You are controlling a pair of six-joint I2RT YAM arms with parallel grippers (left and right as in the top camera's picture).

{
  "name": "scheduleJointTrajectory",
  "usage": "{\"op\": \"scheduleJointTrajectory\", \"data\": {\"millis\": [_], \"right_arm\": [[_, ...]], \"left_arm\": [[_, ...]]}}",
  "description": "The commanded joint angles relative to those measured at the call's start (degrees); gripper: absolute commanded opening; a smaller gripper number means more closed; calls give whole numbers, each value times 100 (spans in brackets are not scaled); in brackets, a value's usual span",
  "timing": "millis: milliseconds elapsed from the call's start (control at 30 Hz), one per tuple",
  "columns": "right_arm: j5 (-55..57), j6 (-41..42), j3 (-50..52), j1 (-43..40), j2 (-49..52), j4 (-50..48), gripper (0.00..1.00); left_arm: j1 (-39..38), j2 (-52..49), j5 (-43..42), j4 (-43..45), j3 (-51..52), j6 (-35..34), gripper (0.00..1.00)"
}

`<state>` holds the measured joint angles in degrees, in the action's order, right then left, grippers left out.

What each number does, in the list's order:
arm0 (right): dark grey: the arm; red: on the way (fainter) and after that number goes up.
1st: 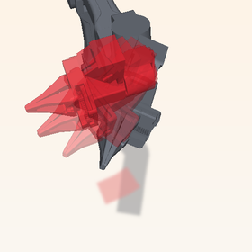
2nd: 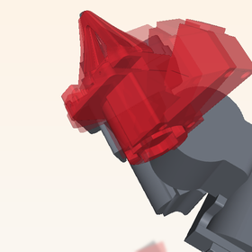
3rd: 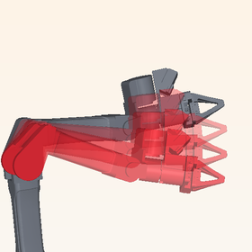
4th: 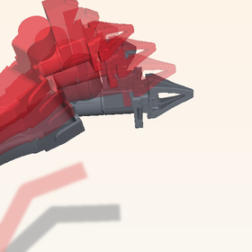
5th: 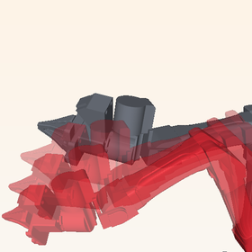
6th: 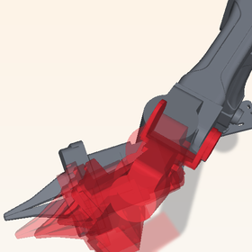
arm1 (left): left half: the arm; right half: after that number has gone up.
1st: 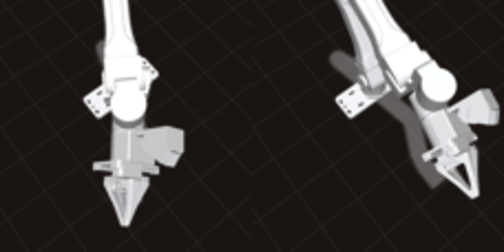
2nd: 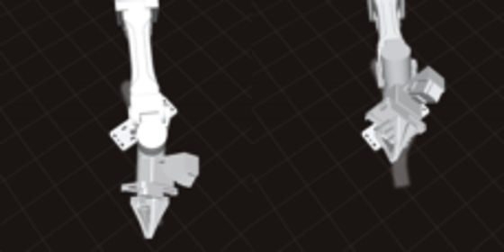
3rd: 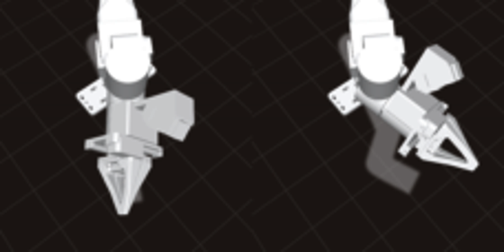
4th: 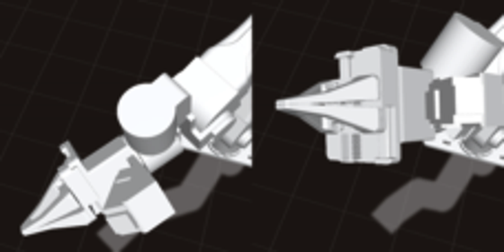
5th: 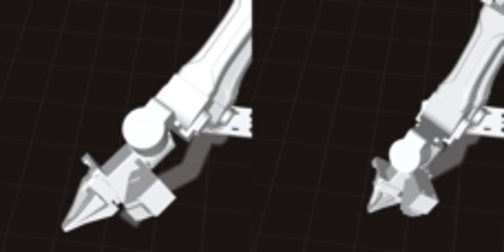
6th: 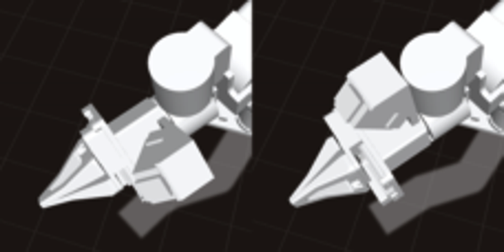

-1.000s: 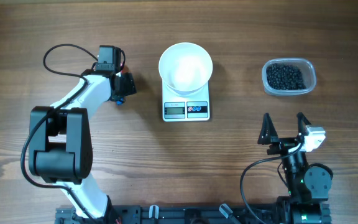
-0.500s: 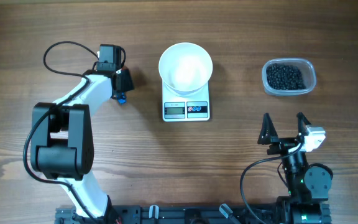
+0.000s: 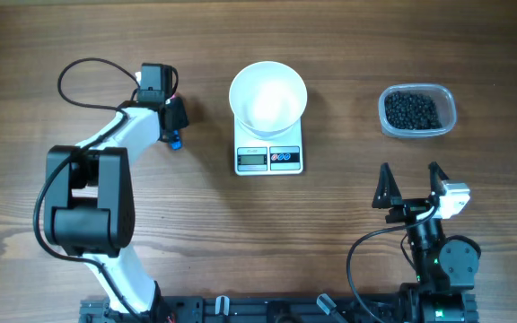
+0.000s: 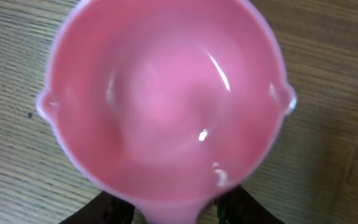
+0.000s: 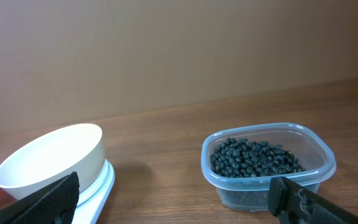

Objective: Scoop item into bowl and weigh 150g on scale
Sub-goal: 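Lower the left gripper and close it on the blue scoop handle, then lift the pink scoop with the left gripper toward the bowl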

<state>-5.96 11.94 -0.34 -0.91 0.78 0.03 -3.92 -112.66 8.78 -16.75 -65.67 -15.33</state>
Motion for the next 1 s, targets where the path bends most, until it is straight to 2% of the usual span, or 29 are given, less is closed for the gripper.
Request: {"op": "scheduleJointTrajectory", "data": {"millis": [0, 33, 100, 267, 300, 333, 433, 567, 633, 833, 967], "right_arm": [[74, 20, 2, 4, -35, -20, 100], [74, 20, 2, 4, -35, -22, 100], [74, 20, 2, 4, -35, -22, 100], [74, 22, 2, 4, -35, -20, 100], [74, 20, 2, 4, -35, -22, 100], [74, 22, 2, 4, -35, -20, 100], [74, 20, 2, 4, -35, -20, 100], [74, 20, 2, 4, -35, -20, 100], [74, 20, 2, 4, -35, -20, 100], [74, 17, 2, 4, -35, -20, 100], [74, 20, 2, 4, -35, -20, 100]], "left_arm": [[90, -232, 9, -98, 85, -13, 44], [90, -232, 9, -105, 85, -13, 43], [87, -232, 9, -98, 85, -13, 35], [90, -232, 9, -52, 85, -11, 36], [90, -232, 9, -55, 85, -11, 26], [90, -232, 9, -57, 85, -13, 22], [87, -232, 7, -59, 85, -13, 17], [87, -232, 9, -57, 85, -13, 17], [87, -229, 9, -55, 83, -13, 7], [90, 273, 9, -17, -37, -13, 4], [90, 1075, 7, 7, -238, -273, 4]]}}
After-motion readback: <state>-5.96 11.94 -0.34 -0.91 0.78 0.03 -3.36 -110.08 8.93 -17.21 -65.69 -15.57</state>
